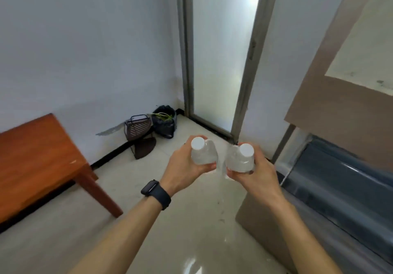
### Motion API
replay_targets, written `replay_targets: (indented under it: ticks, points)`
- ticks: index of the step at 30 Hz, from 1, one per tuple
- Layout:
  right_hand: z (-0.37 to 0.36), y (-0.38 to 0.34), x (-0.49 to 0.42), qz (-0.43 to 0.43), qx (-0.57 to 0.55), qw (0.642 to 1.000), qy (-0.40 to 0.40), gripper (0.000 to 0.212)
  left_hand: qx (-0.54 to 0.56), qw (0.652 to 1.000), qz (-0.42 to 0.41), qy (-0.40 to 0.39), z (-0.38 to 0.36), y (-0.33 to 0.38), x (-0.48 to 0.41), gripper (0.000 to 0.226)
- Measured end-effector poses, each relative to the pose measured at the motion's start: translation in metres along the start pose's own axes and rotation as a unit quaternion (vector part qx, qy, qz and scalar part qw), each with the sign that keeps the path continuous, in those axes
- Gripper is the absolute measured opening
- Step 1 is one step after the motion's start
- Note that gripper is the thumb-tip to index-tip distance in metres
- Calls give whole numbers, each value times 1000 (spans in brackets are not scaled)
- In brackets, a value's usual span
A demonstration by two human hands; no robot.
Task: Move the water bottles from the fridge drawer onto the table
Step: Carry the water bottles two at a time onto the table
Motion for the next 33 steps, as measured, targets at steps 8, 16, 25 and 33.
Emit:
replay_targets:
  ticks: [8,16,25,33]
  points:
    - [-268,-130,81,77,-28,981,-177,65,-77,979,135,129,236,-152,190,66]
    - [-484,-236,187,122,-24,927,-352,62,-111,929,277,219,410,-246,388,66]
    - [-668,-303,270,162,-18,858,-487,64,-133,868,381,290,525,-332,527,67]
    - [-829,-348,275,169,-1,826,-538,54,-126,841,430,305,632,-443,560,61]
Point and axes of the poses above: each hand's wrist, its own x-axis away from the middle knuckle, its own z-axis out of the back of the hand, y = z × x, the point moved 9 cm from there along -x, towards the middle knuckle, and after that the axes turned 4 degrees about -x, right-handed, at the moved point
